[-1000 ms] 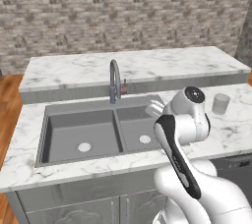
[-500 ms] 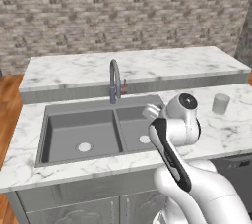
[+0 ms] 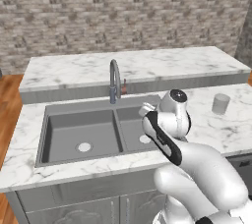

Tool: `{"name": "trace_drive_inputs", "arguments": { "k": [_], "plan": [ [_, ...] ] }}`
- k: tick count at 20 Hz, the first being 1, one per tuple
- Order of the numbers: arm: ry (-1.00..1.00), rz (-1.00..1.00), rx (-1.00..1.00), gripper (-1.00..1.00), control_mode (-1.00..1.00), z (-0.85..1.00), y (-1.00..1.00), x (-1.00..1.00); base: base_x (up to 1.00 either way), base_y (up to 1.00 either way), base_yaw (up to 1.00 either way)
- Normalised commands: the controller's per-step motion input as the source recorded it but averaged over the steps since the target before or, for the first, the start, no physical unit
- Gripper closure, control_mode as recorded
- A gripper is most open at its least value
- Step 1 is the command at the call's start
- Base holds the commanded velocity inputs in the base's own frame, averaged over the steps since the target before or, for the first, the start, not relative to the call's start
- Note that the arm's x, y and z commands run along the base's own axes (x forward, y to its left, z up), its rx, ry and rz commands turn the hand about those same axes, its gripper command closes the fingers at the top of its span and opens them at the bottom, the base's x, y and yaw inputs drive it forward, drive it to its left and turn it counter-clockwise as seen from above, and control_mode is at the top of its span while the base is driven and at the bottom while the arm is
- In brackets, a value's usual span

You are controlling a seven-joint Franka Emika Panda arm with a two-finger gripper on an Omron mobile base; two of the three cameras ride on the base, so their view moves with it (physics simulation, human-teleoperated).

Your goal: Move any existing items from the left basin to the right basin for drying. Then move the glass cup from the counter to the left basin of the sink for washing.

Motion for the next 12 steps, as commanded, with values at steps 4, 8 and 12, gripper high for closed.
{"name": "trace_drive_inputs", "arguments": {
  "k": [4,8,12],
  "plan": [
    [0.04,0.00,0.01,1.00,-1.00,-0.37,0.00,0.08,0.00,0.00,0.00],
    [0.00,0.00,0.03,1.00,-1.00,-0.29,0.00,0.05,0.00,0.00,0.00],
    [0.00,0.00,0.06,1.00,-1.00,-0.37,0.00,0.02,0.00,0.00,0.00]
  ]
}}
